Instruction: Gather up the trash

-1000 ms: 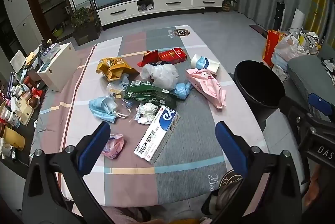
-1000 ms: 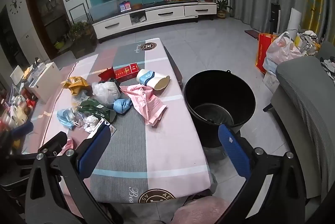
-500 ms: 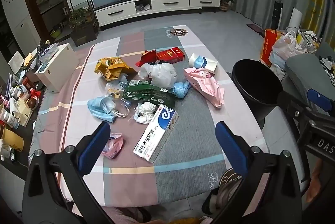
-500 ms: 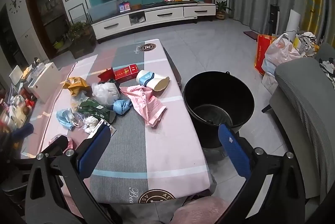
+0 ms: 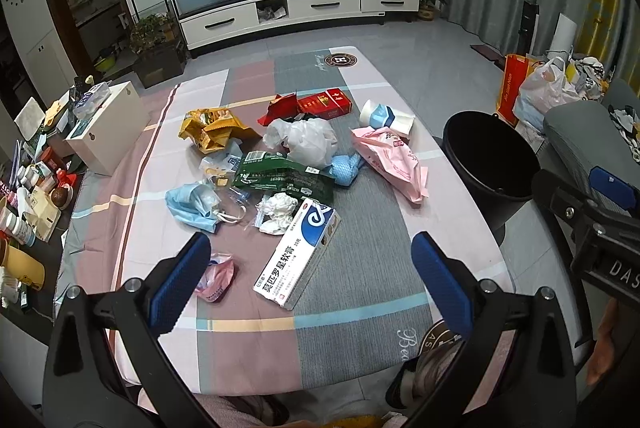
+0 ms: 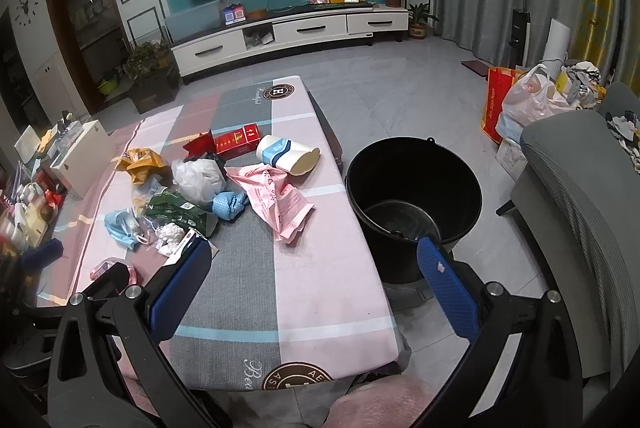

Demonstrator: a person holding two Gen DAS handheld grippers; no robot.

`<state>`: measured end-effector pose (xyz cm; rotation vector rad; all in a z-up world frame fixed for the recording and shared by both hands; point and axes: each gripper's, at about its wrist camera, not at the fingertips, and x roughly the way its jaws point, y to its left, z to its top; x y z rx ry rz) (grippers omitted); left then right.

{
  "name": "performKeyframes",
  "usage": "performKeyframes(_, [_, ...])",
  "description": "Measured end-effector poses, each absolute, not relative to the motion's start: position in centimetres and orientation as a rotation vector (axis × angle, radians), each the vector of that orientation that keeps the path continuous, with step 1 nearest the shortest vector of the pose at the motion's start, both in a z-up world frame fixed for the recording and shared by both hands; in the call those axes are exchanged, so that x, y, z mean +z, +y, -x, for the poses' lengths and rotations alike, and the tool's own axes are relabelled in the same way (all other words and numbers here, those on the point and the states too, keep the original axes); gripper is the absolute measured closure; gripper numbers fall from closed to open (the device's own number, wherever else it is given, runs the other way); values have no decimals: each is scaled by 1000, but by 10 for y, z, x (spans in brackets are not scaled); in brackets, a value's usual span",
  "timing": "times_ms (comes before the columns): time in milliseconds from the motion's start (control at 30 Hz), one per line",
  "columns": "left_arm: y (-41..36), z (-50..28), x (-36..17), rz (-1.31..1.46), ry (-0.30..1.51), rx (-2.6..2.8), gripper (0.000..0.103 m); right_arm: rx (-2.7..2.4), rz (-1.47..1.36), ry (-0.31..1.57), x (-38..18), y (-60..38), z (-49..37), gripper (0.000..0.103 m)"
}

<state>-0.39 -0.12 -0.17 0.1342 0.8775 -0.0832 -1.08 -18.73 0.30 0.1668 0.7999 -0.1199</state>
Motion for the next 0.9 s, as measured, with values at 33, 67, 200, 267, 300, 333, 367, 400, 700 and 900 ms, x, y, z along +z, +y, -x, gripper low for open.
performKeyframes(33, [-1, 4, -2, -135, 877, -83, 3, -120, -165, 798, 3, -187, 11, 3])
performKeyframes(67, [-1, 4, -1, -135, 879, -82, 3, -121, -163, 796, 3, -187, 11, 3])
performKeyframes(200, [-2, 4, -1, -137, 879, -83, 3, -122, -160, 794, 4, -186, 12, 3])
performKeyframes(267, [-2, 4, -1, -136, 879, -84, 3, -122, -161, 794, 4, -187, 12, 3])
performKeyframes(300, [-2, 4, -1, -135, 879, -84, 3, -122, -161, 794, 4, -187, 12, 3])
performKeyframes(333, [-2, 4, -1, -136, 879, -83, 3, -122, -161, 793, 5, -187, 12, 3])
performKeyframes(367, [-3, 4, -2, -137, 879, -83, 3, -122, -161, 793, 4, -187, 12, 3])
performKeyframes(400, [-3, 4, -2, -137, 880, -84, 3, -123, -161, 793, 4, -187, 12, 3])
performKeyframes(700, [-5, 5, -1, -139, 883, -88, 3, -125, -157, 789, 5, -187, 14, 3])
performKeyframes(900, [-6, 5, -1, -143, 880, -92, 3, -125, -155, 787, 5, -187, 14, 3])
